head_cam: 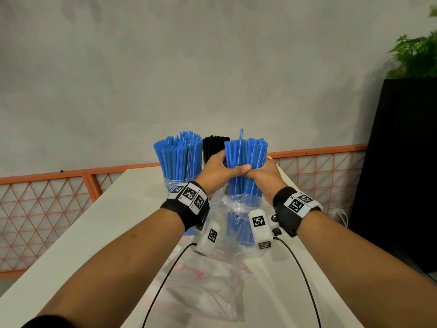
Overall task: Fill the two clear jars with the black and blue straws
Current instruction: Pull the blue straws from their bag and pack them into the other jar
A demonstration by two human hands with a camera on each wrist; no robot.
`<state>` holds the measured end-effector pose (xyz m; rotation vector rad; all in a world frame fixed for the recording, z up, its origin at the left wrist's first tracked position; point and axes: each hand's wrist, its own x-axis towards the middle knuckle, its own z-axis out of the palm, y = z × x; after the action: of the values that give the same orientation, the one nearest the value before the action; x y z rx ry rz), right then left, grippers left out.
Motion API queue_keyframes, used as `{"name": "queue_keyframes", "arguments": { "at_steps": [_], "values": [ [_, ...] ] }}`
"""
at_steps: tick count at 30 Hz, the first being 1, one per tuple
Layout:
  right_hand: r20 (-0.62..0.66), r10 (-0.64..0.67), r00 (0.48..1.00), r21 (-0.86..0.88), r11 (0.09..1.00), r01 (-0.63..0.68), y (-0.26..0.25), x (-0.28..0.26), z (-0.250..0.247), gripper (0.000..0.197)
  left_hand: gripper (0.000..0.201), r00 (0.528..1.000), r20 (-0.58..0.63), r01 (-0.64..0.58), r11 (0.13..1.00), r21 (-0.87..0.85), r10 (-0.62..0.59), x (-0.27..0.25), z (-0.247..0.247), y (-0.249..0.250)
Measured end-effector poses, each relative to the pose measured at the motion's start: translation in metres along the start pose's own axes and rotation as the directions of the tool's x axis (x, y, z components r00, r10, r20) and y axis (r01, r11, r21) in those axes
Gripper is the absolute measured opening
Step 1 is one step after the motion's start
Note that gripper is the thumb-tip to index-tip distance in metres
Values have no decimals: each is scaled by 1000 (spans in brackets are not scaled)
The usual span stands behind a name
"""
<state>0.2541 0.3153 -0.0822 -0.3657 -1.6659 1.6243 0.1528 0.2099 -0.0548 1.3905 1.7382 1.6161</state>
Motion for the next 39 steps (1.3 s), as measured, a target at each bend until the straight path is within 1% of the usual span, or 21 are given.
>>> {"name": "queue_keyframes", "arguments": {
  "at_steps": [5,8,10,12,14,15,18,20,21,26,29,31,33,36,39],
  "values": [
    [-25,3,1000,5,1000,-3,1,0,-1,39,44,998,-58,30,997,-78,-34,3,7,-3],
    [-11,-21,1000,29,999,22,1,-1,-1,36,42,992,-122,21,996,-92,-32,5,8,-1],
    [-3,-30,1000,37,999,30,1,-2,-1,37,40,991,-131,26,995,-100,-39,6,8,0],
    [0,-33,999,46,998,33,2,-1,-1,41,31,992,-113,42,994,-103,-54,6,7,0],
    [0,-33,999,55,998,33,2,-1,-1,42,12,991,-118,57,994,-97,-68,7,6,0],
    [-1,-33,999,50,998,33,2,0,-2,42,7,990,-128,54,995,-85,-65,6,6,1],
    [-12,-34,999,-7,999,34,3,1,-3,35,8,986,-164,8,999,-36,-14,8,2,9],
    [-44,-29,999,-69,997,26,4,3,-3,28,8,984,-174,-38,998,-44,30,9,-4,13],
    [-57,-30,998,-97,995,24,4,3,-3,26,9,984,-176,-43,997,-56,32,10,-6,14],
    [-70,-48,996,-149,988,37,4,4,-2,24,14,990,-138,14,999,-30,-18,2,-13,0],
    [-92,-35,995,-170,985,19,3,5,-2,26,16,990,-130,51,997,-57,-58,-2,-12,-13],
    [-73,-23,997,-183,983,9,2,5,-1,26,16,991,-109,69,996,-48,-74,-4,-9,-17],
    [-41,-21,999,-174,985,14,0,4,0,26,23,991,-108,78,997,-24,-80,-7,-8,-15],
    [-37,1,999,-200,980,-9,-1,6,3,26,17,989,-147,11,997,-76,-22,-8,-18,8],
    [-44,25,999,-208,978,-33,0,7,8,27,15,974,-211,-122,976,-178,83,-10,-41,47]
  ]
}}
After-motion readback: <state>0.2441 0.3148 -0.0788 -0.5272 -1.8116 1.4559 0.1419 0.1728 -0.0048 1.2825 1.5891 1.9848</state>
